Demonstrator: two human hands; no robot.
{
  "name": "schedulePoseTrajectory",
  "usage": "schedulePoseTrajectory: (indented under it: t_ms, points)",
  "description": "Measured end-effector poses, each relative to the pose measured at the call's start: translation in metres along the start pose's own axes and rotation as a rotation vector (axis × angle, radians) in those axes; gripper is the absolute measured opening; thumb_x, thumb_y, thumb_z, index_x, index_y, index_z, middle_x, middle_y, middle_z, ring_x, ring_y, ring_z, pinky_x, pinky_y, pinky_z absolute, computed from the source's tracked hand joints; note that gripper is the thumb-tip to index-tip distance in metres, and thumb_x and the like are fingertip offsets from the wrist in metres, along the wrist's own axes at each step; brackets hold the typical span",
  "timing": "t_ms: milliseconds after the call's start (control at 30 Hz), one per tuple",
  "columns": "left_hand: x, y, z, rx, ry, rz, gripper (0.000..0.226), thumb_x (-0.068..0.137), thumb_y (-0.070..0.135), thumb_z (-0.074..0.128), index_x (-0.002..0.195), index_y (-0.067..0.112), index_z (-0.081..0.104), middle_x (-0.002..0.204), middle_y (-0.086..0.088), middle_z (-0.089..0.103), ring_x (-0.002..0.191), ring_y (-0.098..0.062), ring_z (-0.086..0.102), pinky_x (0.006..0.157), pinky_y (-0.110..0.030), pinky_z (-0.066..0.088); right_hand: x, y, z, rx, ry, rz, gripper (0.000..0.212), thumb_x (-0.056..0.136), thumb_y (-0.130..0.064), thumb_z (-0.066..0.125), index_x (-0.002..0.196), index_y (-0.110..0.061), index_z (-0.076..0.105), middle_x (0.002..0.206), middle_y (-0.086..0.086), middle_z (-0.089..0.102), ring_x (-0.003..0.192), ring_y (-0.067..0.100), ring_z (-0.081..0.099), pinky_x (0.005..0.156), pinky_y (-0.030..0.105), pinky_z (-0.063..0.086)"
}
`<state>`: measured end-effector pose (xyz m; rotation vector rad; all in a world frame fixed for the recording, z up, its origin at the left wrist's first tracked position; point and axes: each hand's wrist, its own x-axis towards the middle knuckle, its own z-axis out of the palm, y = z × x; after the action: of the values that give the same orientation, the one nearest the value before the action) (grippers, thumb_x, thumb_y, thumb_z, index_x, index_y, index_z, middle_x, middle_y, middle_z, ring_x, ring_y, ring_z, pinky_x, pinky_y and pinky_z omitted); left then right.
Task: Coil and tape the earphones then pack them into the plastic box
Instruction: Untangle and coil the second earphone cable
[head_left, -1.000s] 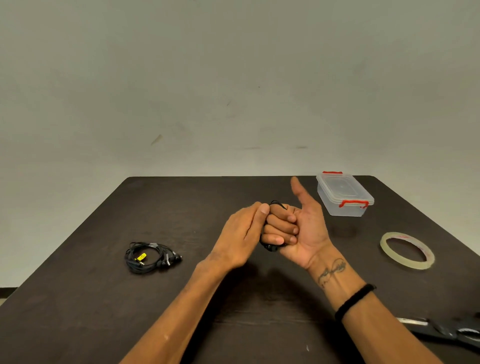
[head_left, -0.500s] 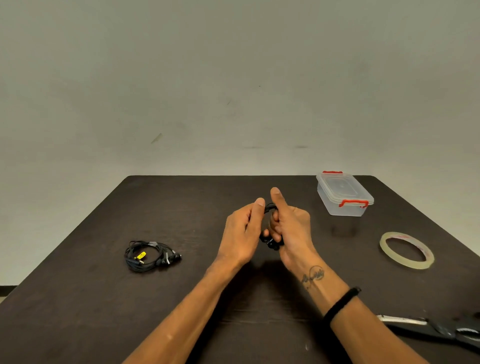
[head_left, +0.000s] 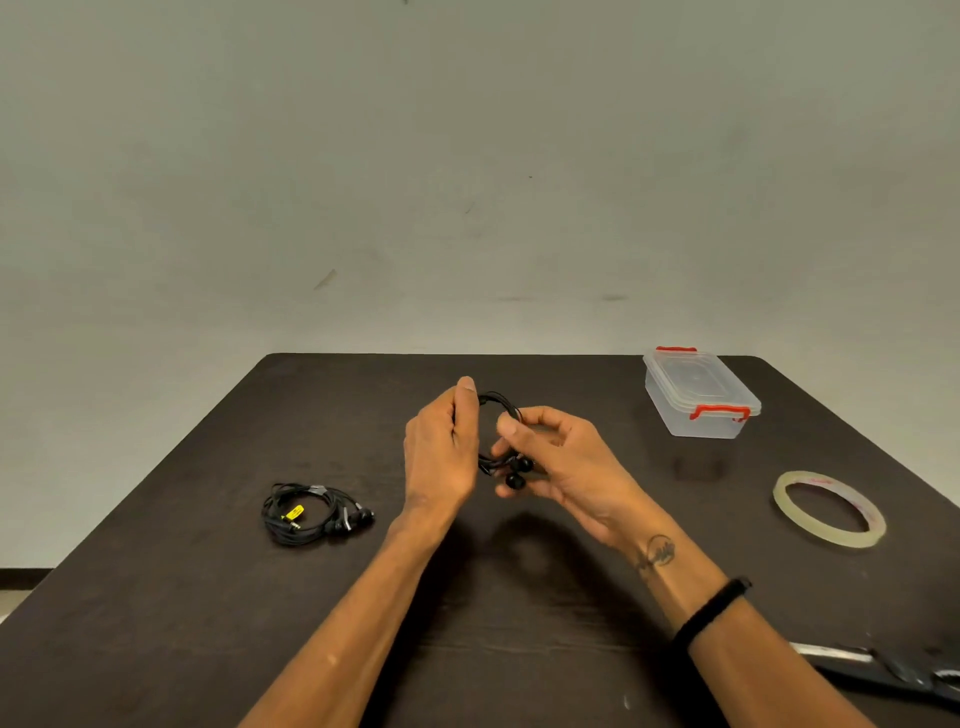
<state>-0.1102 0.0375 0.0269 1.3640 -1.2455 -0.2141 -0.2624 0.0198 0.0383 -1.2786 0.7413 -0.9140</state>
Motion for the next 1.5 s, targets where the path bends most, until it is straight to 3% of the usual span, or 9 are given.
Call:
schedulePoseTrajectory:
  t_ms: [100,233,367,567,767,967,1133,1300,1500]
  points:
    - [0.005,-0.003,-0.005,-0.009,0.051,-0.006,0.055,0.111,0.044,0.037,0.064,0.016,0.036,0.054,0.001,0.039,0.059,-0.039,0.047,0.06,-0.054,0.043,-0.001,-0.001,-0.003,-0.072,0.013,-0.015,0.045,0.085,-0.007,0.084,0.126,-0.01,0.064,0.092,0.013,0.076,0.08,0.028,0.073,0.072,0.044,0.066]
    - [0.006,-0.006,-0.008,0.049,0.085,-0.006,0.055,0.113,0.043,0.035,0.064,0.018,0.033,0.051,0.002,0.043,0.051,-0.023,0.04,0.054,-0.045,0.035,0.003,0.002,-0.004,-0.111,0.118,-0.089,0.03,0.09,-0.002,0.079,0.117,-0.006,0.067,0.091,0.013,0.073,0.074,0.025,0.072,0.069,0.04,0.065]
    - [0.008,-0.014,-0.01,0.15,0.082,-0.007,0.055,0.112,0.045,0.033,0.063,0.018,0.034,0.05,0.001,0.042,0.057,-0.033,0.057,0.054,-0.04,0.031,0.005,0.001,-0.008,-0.117,0.229,-0.176,0.01,0.091,0.0,0.077,0.1,0.003,0.074,0.088,0.016,0.073,0.072,0.022,0.073,0.068,0.03,0.063]
    - [0.009,-0.009,-0.01,0.198,0.08,-0.005,0.054,0.112,0.04,0.037,0.063,0.018,0.03,0.051,0.004,0.036,0.052,-0.022,0.03,0.052,-0.034,0.023,0.008,-0.002,-0.017,-0.093,0.295,-0.225,0.012,0.084,0.003,0.083,0.093,0.003,0.077,0.087,0.018,0.076,0.073,0.022,0.073,0.07,0.028,0.063]
    - [0.01,-0.01,-0.009,0.0,0.037,-0.039,0.053,0.112,0.037,0.04,0.063,0.02,0.026,0.049,0.009,0.031,0.05,-0.015,0.028,0.052,-0.036,0.025,0.006,0.0,-0.019,-0.14,0.213,-0.147,0.014,0.083,-0.001,0.084,0.091,0.005,0.075,0.082,0.019,0.076,0.073,0.024,0.072,0.072,0.034,0.064]
    - [0.006,-0.004,-0.006,-0.098,-0.147,-0.011,0.052,0.112,0.037,0.041,0.063,0.022,0.032,0.046,0.013,0.034,0.046,-0.007,0.03,0.048,-0.027,0.026,0.006,0.005,-0.01,-0.286,0.228,-0.182,0.032,0.085,-0.039,0.085,0.102,-0.014,0.077,0.099,0.003,0.081,0.099,0.021,0.077,0.095,0.041,0.062]
    - [-0.002,0.002,-0.001,-0.109,-0.255,0.036,0.053,0.112,0.036,0.042,0.07,0.008,0.059,0.055,0.011,0.054,0.051,-0.002,0.049,0.053,-0.021,0.039,0.004,0.0,-0.007,-0.284,0.14,-0.281,0.026,0.086,-0.012,0.085,0.11,-0.013,0.074,0.097,0.006,0.082,0.093,0.022,0.08,0.089,0.038,0.064]
    - [0.001,-0.002,-0.003,-0.092,-0.229,0.017,0.052,0.112,0.039,0.04,0.063,0.021,0.043,0.047,0.014,0.045,0.046,-0.005,0.038,0.051,-0.025,0.03,0.002,-0.002,-0.01,-0.214,0.182,-0.317,0.021,0.085,-0.008,0.085,0.104,-0.005,0.077,0.09,0.012,0.082,0.085,0.029,0.081,0.086,0.04,0.065]
    - [0.008,-0.007,-0.016,0.047,-0.173,0.064,0.065,0.108,0.054,0.042,0.062,0.01,0.054,0.051,-0.001,0.056,0.047,-0.012,0.05,0.054,-0.031,0.043,0.002,-0.005,-0.017,-0.216,0.128,-0.268,0.018,0.084,-0.004,0.084,0.101,-0.001,0.078,0.087,0.018,0.081,0.082,0.032,0.081,0.08,0.039,0.066]
